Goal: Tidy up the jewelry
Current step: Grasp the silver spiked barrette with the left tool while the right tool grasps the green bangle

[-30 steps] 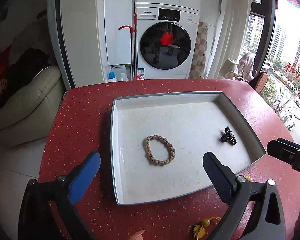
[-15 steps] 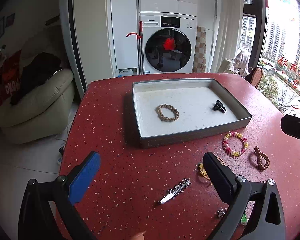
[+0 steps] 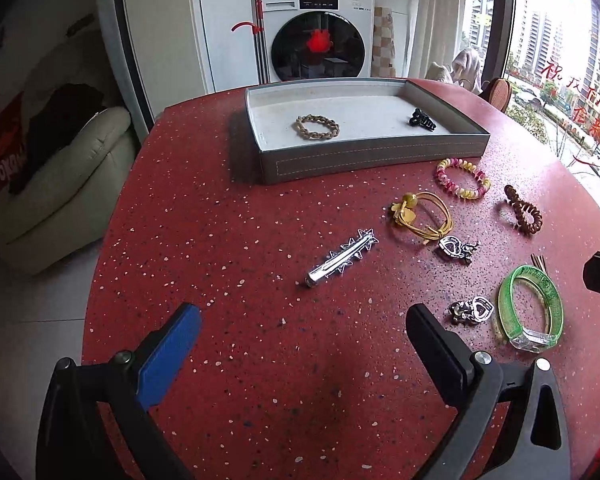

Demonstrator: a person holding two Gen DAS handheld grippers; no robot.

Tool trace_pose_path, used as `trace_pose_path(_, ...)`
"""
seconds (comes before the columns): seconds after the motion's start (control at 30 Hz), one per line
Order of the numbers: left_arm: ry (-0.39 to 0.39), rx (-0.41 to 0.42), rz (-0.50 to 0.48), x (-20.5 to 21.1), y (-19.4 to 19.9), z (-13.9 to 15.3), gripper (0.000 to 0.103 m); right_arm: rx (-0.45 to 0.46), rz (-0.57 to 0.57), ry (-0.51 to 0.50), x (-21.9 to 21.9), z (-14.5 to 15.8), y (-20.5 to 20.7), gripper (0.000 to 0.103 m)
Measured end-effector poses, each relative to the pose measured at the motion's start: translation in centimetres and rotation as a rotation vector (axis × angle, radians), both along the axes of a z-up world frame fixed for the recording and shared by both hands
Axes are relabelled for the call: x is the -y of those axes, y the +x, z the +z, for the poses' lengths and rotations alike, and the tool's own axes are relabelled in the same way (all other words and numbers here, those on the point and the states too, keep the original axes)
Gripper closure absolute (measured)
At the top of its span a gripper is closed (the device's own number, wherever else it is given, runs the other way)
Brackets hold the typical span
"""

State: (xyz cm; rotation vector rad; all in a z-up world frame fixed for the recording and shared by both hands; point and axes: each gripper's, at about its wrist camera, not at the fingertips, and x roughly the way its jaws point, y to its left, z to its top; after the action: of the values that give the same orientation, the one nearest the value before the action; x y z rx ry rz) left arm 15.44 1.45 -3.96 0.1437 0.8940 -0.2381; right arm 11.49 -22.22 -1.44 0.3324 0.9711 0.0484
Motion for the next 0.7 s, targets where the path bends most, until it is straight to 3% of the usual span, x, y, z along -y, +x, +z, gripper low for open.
trace_pose_path(0.2, 0.014, -0.019, 0.015, -0.7, 0.9, -0.8, 0.000, -0.051, -0.070, -0.030, 1.6, -1.7, -2.3, 0.000)
trace_pose_path(0.43, 0.045, 0.003, -0.013, -0.4, 1.6, -0.5, 0.000, -0.049, -0.125, -0.077, 3.0, -1.6, -3.3, 0.001)
trace_pose_path(0.63, 0.070, 0.027, -0.062, 0.9, 2.4, -0.2, 0.000, -0.032, -0.067, -0.088, 1.6, -1.0, -2.0, 0.012)
trace_pose_path(0.7, 0.078, 0.029, -0.080, 1.3, 2.7, -0.2, 0.000, -0.029, -0.025, -0.116, 0.6, -0.9, -1.3, 0.022)
